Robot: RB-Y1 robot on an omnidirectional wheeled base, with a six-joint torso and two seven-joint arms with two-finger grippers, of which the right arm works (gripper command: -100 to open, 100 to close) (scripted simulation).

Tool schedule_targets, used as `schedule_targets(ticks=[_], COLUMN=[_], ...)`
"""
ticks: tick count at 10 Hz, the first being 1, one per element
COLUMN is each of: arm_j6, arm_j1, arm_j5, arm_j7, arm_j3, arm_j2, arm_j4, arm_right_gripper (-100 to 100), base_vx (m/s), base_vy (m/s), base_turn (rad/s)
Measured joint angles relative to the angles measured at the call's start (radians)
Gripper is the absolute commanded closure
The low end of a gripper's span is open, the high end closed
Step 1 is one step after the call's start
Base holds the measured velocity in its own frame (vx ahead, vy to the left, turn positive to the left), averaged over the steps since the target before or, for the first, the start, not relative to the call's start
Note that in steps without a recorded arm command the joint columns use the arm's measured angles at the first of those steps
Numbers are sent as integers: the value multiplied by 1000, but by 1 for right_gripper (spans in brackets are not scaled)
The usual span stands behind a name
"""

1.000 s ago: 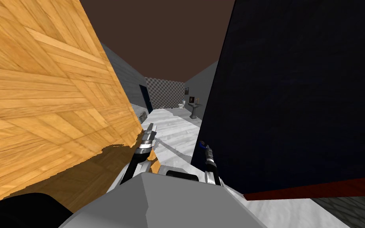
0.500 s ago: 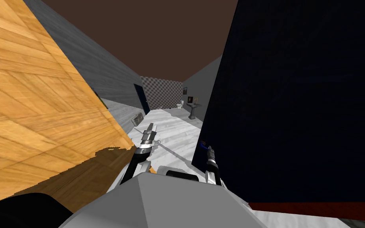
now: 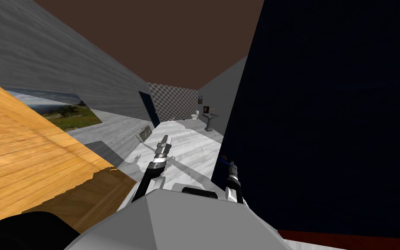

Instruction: Push the door open

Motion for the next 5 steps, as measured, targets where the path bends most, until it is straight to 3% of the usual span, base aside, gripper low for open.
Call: schedule_targets(ticks=[5], arm_j6=[-19], arm_j1=[-7], arm_j5=[-26], arm_j7=[22], arm_j3=[-58], arm_j2=[17], arm_j4=[14], arm_right_gripper=[100], base_vx=[165], base_vy=[74], base_turn=[-63])
